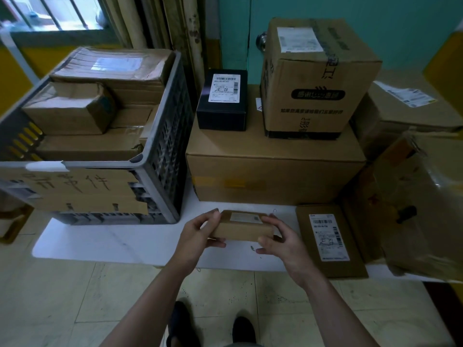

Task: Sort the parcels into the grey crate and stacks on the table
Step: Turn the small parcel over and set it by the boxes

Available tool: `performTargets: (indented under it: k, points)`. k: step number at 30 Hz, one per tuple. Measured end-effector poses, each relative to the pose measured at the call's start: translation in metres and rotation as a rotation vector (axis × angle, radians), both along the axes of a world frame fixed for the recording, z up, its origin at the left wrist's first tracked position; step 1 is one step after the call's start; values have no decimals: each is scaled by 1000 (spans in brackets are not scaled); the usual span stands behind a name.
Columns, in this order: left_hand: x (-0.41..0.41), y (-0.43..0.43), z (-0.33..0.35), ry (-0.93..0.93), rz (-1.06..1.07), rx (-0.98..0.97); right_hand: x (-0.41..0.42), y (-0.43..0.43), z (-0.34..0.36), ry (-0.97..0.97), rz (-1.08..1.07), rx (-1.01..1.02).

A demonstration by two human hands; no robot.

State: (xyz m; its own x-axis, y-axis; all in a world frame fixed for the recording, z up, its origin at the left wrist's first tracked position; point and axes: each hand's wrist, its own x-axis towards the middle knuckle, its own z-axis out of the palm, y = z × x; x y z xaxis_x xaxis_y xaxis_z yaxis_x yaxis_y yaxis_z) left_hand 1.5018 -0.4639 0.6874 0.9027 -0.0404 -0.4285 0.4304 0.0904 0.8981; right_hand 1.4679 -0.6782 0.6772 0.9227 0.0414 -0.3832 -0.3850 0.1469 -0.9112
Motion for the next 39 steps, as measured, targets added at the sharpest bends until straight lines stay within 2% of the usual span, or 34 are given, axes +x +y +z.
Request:
performTargets:
  k: [3,10,23,29,39]
  points:
    - [2,-1,3,-28,16,-16,2,2,-3,-27,5,-64]
    - [2,-3,4,-108,-38,-83,6,6,-2,-66,-140,-57]
    - [4,-7,5,-153,-12,-41,10,5,-6,-75,-124,-102]
    - [8,-7,9,-43,34,-93,11,5,-10,-84,-121,-101]
    - [14,-12,15,5,77,2,10,4,-11,-85,-113,-89]
